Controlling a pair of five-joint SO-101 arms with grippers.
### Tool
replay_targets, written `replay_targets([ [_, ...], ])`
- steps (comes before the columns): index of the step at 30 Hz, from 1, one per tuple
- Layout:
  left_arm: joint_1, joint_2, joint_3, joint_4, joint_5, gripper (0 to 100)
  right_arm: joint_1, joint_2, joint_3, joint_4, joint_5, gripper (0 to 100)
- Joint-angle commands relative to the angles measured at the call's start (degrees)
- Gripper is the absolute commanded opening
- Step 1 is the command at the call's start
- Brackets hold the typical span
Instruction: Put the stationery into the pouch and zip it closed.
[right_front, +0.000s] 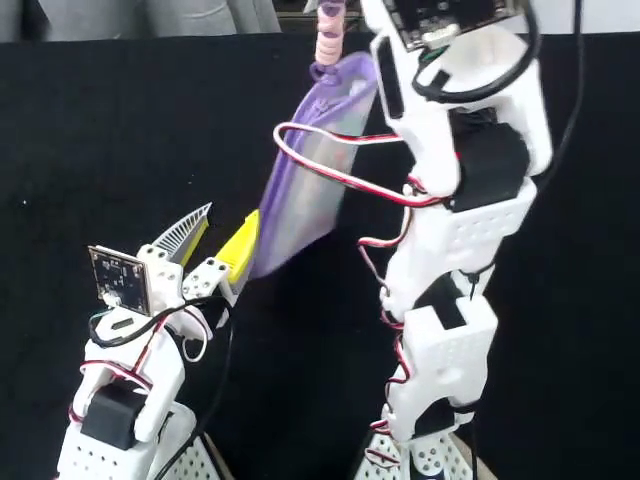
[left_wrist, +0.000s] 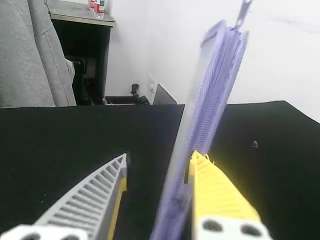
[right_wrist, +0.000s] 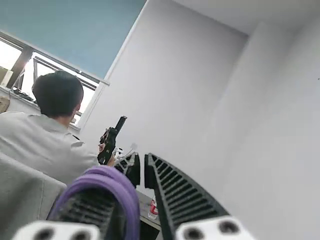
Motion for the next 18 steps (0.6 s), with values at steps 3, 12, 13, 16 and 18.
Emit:
replay_targets([
  [3, 0.4, -0.44, -0.4, -0.97, 0.7, 20, -6.07, -5.85, -0.4, 7.91, 0.35, 1.2],
  [12, 0.48, -0.44, -0.4, -0.88, 0.79, 20, -8.09, -5.58, -0.48, 14.42, 0.35, 1.2],
  [13, 0.48, -0.44, -0.48, -0.88, 0.79, 20, -8.0, -5.49, -0.48, 14.42, 0.35, 1.2],
  [16, 0.48, -0.44, -0.75, -0.79, 0.79, 20, -7.91, -5.49, -0.48, 14.33, 0.35, 1.2],
  [18, 0.75, -0.53, -0.92, -0.79, 0.88, 20, -7.91, -5.49, -0.4, 14.33, 0.35, 1.2],
])
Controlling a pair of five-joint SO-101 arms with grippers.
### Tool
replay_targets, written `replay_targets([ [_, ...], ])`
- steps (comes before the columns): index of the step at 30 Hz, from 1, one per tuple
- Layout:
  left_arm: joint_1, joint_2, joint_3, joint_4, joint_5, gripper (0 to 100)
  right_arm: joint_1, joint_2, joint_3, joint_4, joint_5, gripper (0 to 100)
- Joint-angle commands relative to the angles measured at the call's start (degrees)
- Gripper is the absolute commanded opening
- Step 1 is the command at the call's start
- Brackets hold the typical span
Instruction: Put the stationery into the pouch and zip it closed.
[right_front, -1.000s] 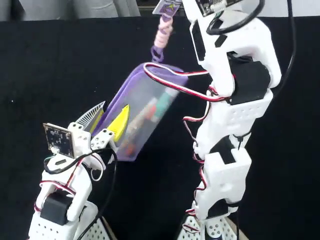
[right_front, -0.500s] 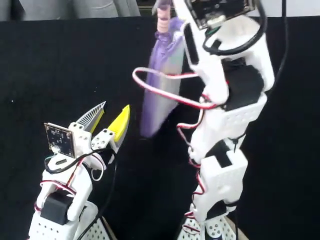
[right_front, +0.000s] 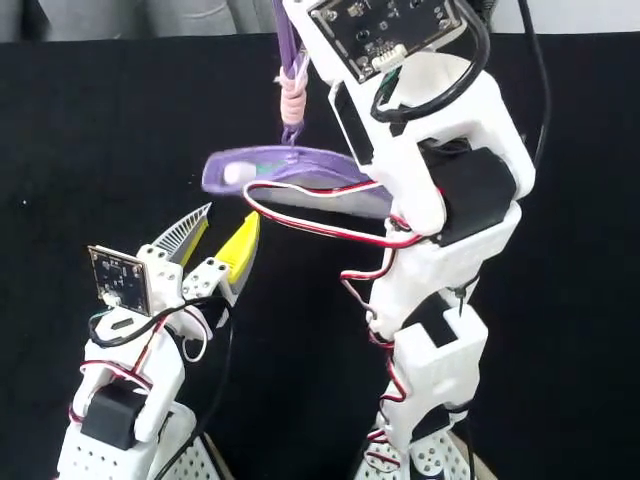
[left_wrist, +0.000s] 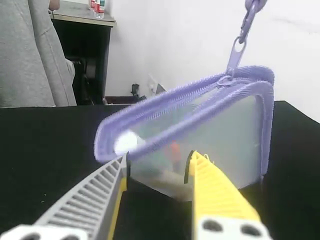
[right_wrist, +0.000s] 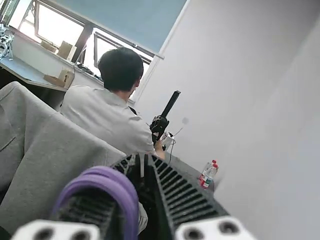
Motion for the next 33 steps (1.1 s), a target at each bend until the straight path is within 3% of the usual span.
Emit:
replay_targets([
  [1, 1.54, -0.53, -0.92, -0.79, 1.23, 20, -0.7, -3.12, -0.4, 0.0, 0.35, 1.2],
  [13, 12.88, -0.53, -13.67, 11.78, 8.97, 20, -1.05, -0.75, 4.44, -0.44, 0.35, 1.2],
  [22, 12.97, -0.53, -9.98, 4.4, 14.33, 21, -10.02, -0.57, 4.7, 0.44, 2.9, 1.2],
  [33, 12.18, -0.53, -9.71, 4.4, 14.59, 20, -18.2, 1.63, 4.62, 3.52, 3.34, 1.2],
])
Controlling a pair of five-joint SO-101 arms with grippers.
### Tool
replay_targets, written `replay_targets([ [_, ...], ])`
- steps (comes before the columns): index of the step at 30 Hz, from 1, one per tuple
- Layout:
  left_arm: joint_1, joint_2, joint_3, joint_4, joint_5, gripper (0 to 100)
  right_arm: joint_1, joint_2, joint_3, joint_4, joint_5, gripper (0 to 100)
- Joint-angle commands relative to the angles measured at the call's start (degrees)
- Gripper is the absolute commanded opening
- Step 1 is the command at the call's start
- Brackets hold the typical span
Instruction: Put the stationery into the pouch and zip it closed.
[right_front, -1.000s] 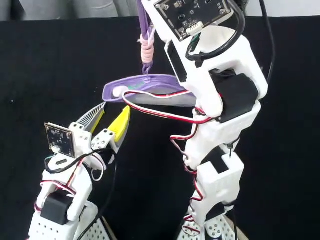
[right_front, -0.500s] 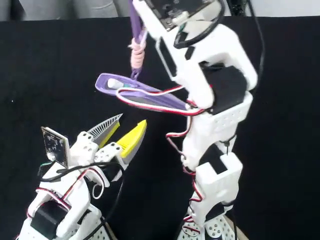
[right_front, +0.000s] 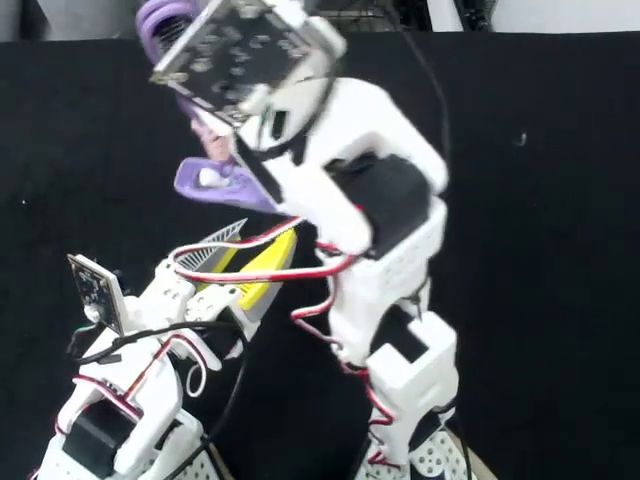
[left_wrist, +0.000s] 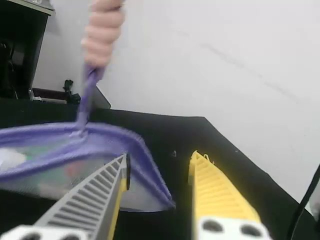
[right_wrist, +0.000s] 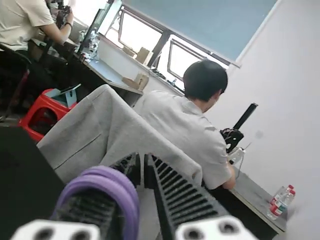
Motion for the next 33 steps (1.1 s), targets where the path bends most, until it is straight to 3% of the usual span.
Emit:
replay_targets([
  [1, -1.19, 0.0, -0.22, -1.23, 0.62, 20, -2.11, -0.4, -0.13, 1.67, 0.35, 1.2],
  [9, -10.95, 0.0, 5.58, -6.86, 0.62, 20, -3.96, -0.57, -0.57, 3.08, 0.35, 1.2],
  [16, -13.76, 0.09, 9.54, -10.2, 0.26, 20, -3.78, -3.3, -1.54, 5.8, 0.35, 1.2],
  [22, -19.47, 0.09, 11.65, -7.47, 0.18, 20, -2.55, -5.58, -0.92, 6.07, 0.44, 1.2],
  [28, -24.22, 0.0, 10.51, 0.62, 0.18, 20, -0.53, -5.49, -0.92, 6.07, 0.18, 1.2],
  [33, -25.01, -0.09, 8.22, 2.46, 0.18, 20, -0.44, -5.41, -0.84, 6.07, 0.26, 1.2],
])
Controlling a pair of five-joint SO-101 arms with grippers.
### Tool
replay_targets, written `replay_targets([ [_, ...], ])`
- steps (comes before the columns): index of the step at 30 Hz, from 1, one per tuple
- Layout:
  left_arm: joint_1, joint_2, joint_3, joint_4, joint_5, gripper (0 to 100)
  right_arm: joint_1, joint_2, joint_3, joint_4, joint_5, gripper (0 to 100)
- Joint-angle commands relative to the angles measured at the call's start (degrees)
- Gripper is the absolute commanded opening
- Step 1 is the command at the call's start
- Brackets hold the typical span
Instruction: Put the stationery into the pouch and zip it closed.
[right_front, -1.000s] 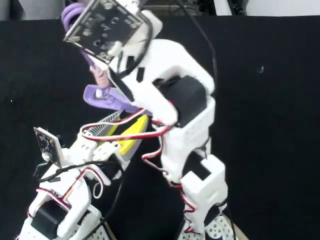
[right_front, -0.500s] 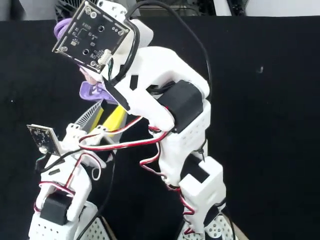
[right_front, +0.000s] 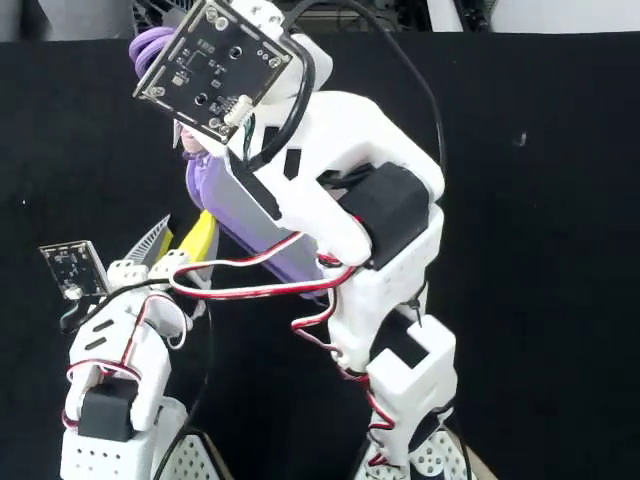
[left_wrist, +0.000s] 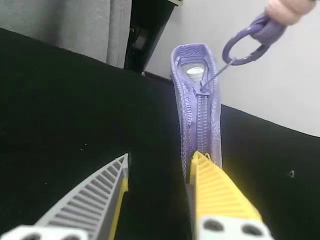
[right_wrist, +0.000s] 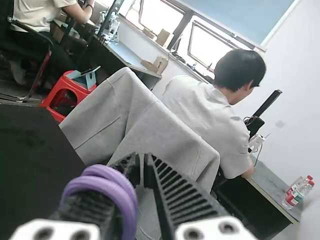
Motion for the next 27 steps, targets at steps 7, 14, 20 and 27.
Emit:
replay_targets([
  [7, 3.91, 0.0, -16.13, 13.27, 0.26, 20, 2.2, -1.8, 1.98, -0.53, 0.26, 1.2],
  [14, 11.12, 0.0, -13.93, 12.48, -0.09, 20, 4.04, 0.75, 1.54, -1.23, 0.09, 1.2],
  [20, 15.69, 0.0, -10.77, 5.45, -0.09, 20, 3.87, 1.01, 1.8, -1.76, 0.0, 1.2],
  [27, 17.98, 0.0, -12.09, 5.01, 0.26, 20, 3.52, 1.1, 2.07, -2.02, -0.09, 1.1],
])
